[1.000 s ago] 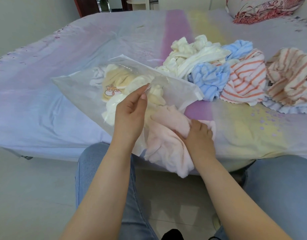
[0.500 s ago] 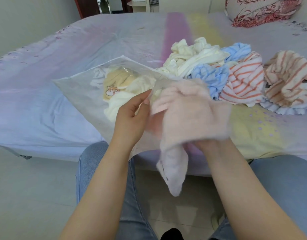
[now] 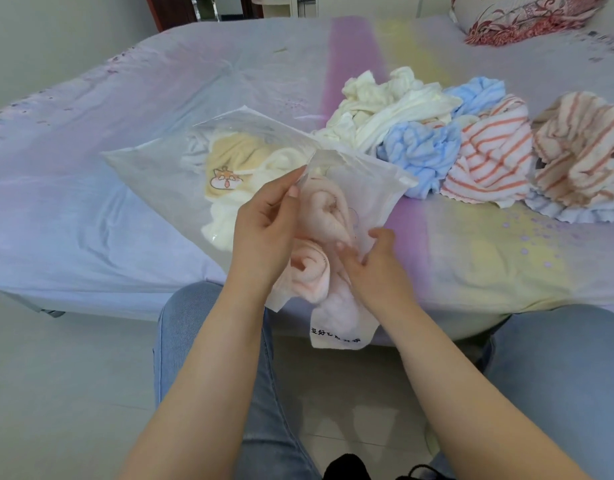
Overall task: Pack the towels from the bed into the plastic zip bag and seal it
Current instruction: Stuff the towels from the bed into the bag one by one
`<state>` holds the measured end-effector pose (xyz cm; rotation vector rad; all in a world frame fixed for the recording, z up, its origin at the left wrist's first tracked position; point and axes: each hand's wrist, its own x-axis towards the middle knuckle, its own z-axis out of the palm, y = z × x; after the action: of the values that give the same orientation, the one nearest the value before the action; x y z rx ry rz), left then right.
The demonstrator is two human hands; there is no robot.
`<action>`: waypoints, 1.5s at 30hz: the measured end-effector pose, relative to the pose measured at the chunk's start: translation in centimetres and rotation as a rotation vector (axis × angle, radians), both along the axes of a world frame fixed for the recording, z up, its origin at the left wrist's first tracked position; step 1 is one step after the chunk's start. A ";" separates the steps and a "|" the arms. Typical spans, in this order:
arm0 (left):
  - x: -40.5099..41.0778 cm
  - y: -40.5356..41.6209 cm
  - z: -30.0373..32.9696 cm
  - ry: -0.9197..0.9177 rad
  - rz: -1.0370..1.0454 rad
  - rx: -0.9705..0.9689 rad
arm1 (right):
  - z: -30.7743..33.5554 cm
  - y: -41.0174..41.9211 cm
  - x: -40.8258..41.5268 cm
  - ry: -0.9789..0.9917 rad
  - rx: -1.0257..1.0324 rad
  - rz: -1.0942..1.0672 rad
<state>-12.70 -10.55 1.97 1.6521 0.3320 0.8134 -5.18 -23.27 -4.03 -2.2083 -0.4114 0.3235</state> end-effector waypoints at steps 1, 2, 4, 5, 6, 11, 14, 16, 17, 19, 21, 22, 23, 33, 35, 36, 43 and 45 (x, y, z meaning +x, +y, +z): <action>0.1 0.0 -0.2 0.004 0.002 0.002 | -0.3 -0.6 -0.3 0.033 0.014 -0.051; 0.1 -0.1 -0.3 0.003 0.004 0.001 | -0.7 -1.2 -0.7 0.056 -0.036 -0.067; 0.2 -0.2 -0.4 -0.003 0.004 -0.004 | -1.5 -2.3 -1.4 0.121 -0.241 -0.009; 0.2 -0.2 -0.4 -0.006 0.004 -0.003 | -1.9 -2.6 -1.6 0.169 -0.323 0.039; 0.3 -0.3 -0.3 -0.008 0.004 -0.002 | -2.1 -2.8 -1.7 0.229 -0.355 0.079; 0.5 -0.3 -0.1 -0.020 0.005 -0.002 | -1.7 -2.9 -1.0 0.582 -0.109 0.174; 0.5 -0.3 0.0 -0.020 0.010 0.010 | -1.7 -3.1 -0.7 0.719 -0.042 0.233; 0.3 -0.4 0.1 -0.017 0.012 0.010 | -1.8 -3.2 -0.6 0.719 0.024 0.205; 0.2 -0.4 0.1 -0.012 0.012 0.015 | -1.5 -3.3 -0.6 0.693 0.089 0.183; 0.0 -0.3 0.2 0.006 0.010 0.020 | 0.2 -3.3 -0.7 0.597 0.252 0.143; -0.1 -0.2 0.3 0.007 0.021 0.020 | 2.4 -3.1 -0.8 0.376 0.403 0.131; -0.2 -0.2 0.4 0.001 0.027 0.022 | 3.5 -2.8 -0.9 0.214 0.465 0.121; -0.3 -0.3 0.5 -0.006 0.034 0.025 | 4.5 -2.5 -1.0 0.058 0.512 0.109; -0.7 0.2 0.8 -0.013 0.053 0.057 | -0.6 1.6 -0.9 0.199 0.019 0.557; -0.9 0.5 0.8 -0.006 0.050 0.060 | -0.1 1.1 -1.4 0.131 0.003 0.392; -0.9 0.5 0.8 -0.002 0.053 0.070 | 0.1 0.8 -1.5 0.060 0.011 0.294; -1.0 0.2 -0.9 0.119 0.134 0.428 | -0.1 0.2 -0.8 -0.024 0.204 0.215; -1.4 0.3 -1.3 0.240 0.060 0.598 | 0.1 0.8 -0.1 -0.050 0.172 0.283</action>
<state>-14.11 -10.25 0.63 2.3185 0.3233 0.8054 -5.29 -22.52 -3.98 -1.9936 -0.7543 0.3696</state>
